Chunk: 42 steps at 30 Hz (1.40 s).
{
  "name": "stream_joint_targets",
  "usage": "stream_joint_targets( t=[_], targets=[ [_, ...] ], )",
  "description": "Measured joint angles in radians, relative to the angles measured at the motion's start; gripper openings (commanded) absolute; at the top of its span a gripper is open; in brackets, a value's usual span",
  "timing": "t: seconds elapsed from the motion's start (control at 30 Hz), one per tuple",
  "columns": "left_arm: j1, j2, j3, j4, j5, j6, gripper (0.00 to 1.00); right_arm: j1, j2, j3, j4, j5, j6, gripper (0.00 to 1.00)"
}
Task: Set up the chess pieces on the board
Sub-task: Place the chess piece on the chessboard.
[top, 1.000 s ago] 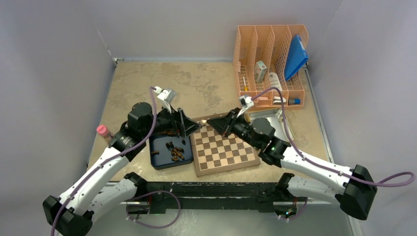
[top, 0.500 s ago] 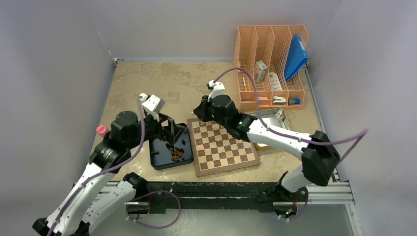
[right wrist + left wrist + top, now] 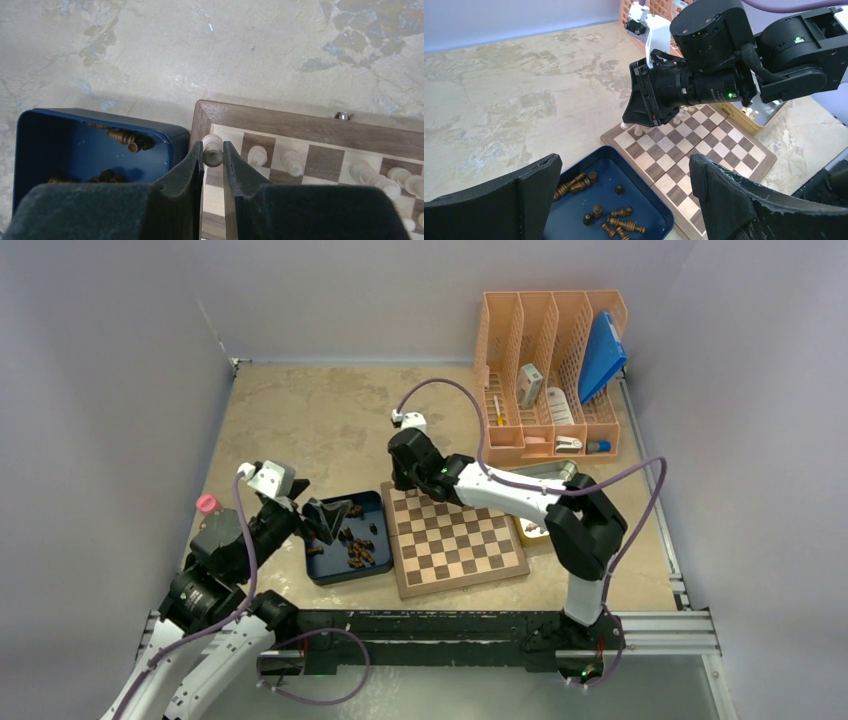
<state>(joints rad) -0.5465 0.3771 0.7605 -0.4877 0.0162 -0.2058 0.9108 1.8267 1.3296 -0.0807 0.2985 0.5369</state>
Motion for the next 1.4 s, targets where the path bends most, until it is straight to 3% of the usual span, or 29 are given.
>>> stream_joint_targets(
  t=[0.43, 1.4],
  targets=[
    [0.000, -0.010, 0.000, -0.011, -0.039, 0.009, 1.00, 0.027, 0.122, 0.101, -0.074, 0.038, 0.001, 0.11],
    [0.000, -0.002, 0.000, -0.016, -0.035, 0.009, 1.00, 0.071, 0.216, 0.224, -0.230, 0.126, 0.033, 0.14]
  ],
)
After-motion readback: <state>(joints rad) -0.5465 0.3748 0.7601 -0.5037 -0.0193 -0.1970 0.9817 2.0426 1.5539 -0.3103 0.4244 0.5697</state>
